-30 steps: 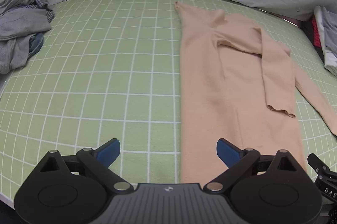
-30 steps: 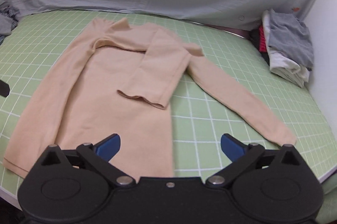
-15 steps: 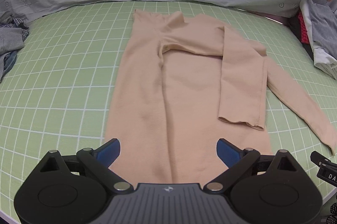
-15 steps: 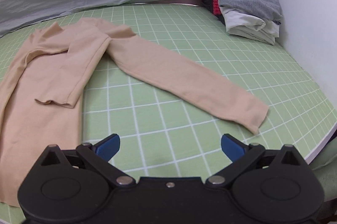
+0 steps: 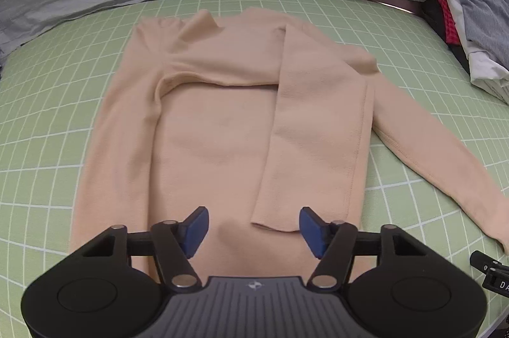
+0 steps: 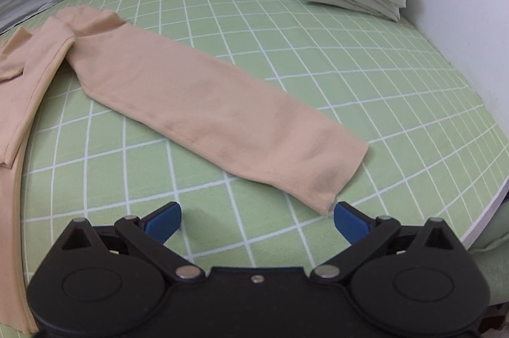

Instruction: Fold clothes

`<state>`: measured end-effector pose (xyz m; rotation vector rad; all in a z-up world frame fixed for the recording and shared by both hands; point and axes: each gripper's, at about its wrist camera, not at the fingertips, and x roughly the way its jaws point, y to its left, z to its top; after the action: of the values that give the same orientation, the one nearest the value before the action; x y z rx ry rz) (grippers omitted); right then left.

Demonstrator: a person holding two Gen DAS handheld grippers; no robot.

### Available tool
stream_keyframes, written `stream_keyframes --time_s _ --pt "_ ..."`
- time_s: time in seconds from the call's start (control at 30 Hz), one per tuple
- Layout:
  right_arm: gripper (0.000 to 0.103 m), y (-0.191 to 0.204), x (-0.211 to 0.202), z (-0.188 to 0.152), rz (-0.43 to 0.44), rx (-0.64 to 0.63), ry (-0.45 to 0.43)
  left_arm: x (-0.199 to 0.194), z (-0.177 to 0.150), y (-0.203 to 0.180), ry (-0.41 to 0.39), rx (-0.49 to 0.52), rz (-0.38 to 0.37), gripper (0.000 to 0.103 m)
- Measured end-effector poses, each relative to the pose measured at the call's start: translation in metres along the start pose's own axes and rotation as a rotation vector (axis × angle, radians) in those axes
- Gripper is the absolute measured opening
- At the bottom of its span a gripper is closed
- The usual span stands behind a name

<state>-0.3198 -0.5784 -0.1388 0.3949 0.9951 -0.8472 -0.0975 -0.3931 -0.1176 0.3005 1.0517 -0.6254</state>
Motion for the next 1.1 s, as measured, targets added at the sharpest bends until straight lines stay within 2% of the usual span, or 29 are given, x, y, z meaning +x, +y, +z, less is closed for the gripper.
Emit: stream_keyframes --time_s 0.07,0.13,0.2,0.37,0.63,0.87,1.1 --pt "0.103 -0.003 0.002 0.000 0.016 0.016 0.002 0.007 0.003 -0.005 0.016 0.009 -0.012 0.047" --pt "0.103 -0.005 0.003 -0.002 0.025 0.021 0.001 0.013 0.004 -0.010 0.024 0.027 -0.014 0.018" --pt "0.103 -0.005 0.003 -0.003 0.029 0.021 -0.004 0.015 0.003 -0.014 0.030 0.047 -0.038 0.004" --pt "0.103 -0.005 0.003 -0.001 0.035 0.024 -0.007 0.001 0.002 -0.011 0.000 0.019 -0.133 0.002" --pt "0.103 0.011 0.000 0.009 -0.015 0.009 0.016 -0.057 -0.005 0.022 -0.060 -0.136 -0.259 0.002" --pt "0.103 0.053 -0.022 0.010 0.021 -0.033 -0.019 -0.094 -0.024 0.073 -0.102 -0.217 -0.263 0.002" --pt "0.103 0.101 -0.042 0.000 0.059 -0.111 -0.039 -0.102 -0.066 0.147 -0.064 -0.382 -0.268 0.002"
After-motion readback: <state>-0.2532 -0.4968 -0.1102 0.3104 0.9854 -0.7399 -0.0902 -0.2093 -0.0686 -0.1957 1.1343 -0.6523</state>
